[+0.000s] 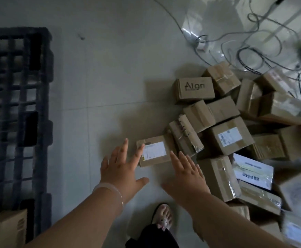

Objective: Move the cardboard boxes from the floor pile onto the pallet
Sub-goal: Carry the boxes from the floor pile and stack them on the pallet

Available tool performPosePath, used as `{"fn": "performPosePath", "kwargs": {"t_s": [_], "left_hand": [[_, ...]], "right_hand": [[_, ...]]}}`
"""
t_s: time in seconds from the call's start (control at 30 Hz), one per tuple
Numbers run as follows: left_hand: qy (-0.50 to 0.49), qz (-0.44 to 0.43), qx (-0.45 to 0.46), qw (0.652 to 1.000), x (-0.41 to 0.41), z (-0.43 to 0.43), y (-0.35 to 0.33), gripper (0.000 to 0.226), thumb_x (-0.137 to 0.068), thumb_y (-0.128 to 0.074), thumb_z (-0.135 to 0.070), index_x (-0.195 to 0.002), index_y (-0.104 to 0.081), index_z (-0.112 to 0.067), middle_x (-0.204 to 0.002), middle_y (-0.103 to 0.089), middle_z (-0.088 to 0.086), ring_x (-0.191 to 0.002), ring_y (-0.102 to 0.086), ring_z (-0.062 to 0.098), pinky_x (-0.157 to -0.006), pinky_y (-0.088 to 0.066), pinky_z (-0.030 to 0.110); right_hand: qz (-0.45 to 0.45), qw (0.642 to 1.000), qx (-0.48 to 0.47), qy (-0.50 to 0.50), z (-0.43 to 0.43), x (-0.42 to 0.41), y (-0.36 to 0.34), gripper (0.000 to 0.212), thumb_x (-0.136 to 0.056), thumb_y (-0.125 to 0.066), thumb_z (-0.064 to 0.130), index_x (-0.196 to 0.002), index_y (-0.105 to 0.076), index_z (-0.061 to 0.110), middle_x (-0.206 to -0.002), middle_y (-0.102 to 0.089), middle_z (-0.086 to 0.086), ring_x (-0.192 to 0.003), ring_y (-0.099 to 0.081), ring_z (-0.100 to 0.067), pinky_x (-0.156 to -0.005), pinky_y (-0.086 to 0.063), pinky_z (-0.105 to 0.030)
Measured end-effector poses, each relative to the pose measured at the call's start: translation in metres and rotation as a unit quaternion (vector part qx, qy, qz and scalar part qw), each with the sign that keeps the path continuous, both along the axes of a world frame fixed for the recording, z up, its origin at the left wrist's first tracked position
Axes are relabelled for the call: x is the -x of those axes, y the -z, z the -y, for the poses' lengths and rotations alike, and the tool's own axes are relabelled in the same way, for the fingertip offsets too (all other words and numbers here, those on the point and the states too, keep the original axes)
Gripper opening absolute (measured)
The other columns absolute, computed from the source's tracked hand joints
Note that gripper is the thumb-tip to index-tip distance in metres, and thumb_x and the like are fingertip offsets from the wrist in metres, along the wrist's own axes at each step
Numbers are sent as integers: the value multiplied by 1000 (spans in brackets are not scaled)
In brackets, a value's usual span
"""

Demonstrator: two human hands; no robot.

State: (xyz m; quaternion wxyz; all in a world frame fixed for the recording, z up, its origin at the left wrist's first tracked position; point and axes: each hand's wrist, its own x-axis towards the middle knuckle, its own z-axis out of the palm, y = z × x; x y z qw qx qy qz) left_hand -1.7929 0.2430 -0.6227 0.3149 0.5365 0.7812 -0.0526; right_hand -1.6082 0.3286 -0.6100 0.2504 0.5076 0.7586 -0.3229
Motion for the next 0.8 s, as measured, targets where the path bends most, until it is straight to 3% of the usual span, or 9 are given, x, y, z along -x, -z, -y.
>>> {"fn": "performPosePath", "kwargs": {"t_s": [0.2, 0.33, 0.5, 0.7, 0.8], "left_hand": [[58, -21, -8, 998, -33, -83, 23, 100, -79, -52, -74, -146, 19, -53, -161, 23, -1, -149, -1, 23, -115, -20, 45], [98, -47, 72, 991, -23, -104, 75, 100, -79, -54, -75, -148, 14, -51, -161, 22, 1, -149, 0, 26, -116, -20, 45], [149, -60, 91, 983, -8, -123, 174, 99, -80, -59, -69, -149, 11, -52, -162, 20, -1, -149, -1, 28, -119, -16, 41], [202, -2, 119, 972, -14, -123, 286, 99, -80, -65, -62, -148, 7, -55, -161, 22, -5, -150, 2, 27, -119, -17, 44], [239, -33, 96, 966, -9, -108, 313, 97, -80, -63, -64, -150, 3, -51, -160, 27, -6, -148, 8, 26, -119, -14, 45]], "right_hand": [[12, 1000, -1, 21, -63, -49, 15, 98, -90, -59, 56, -155, 13, 39, -165, 13, 6, -151, 14, -17, -123, 4, -43], [21, 998, 32, 45, -81, -58, 64, 97, -90, -60, 55, -156, 9, 39, -166, 10, 4, -152, 9, -19, -124, -2, -43], [-9, 985, 110, 130, -67, -45, 168, 95, -89, -64, 53, -156, 2, 43, -166, 4, 7, -152, -5, -23, -120, -21, -45], [-42, 972, 114, 201, -12, -29, 274, 96, -87, -60, 61, -153, 9, 47, -161, 27, 11, -152, 1, -22, -118, -21, -40], [-62, 968, 107, 220, 2, -23, 302, 99, -86, -59, 64, -151, 14, 48, -157, 33, 15, -152, -1, -21, -116, -25, -39]]}}
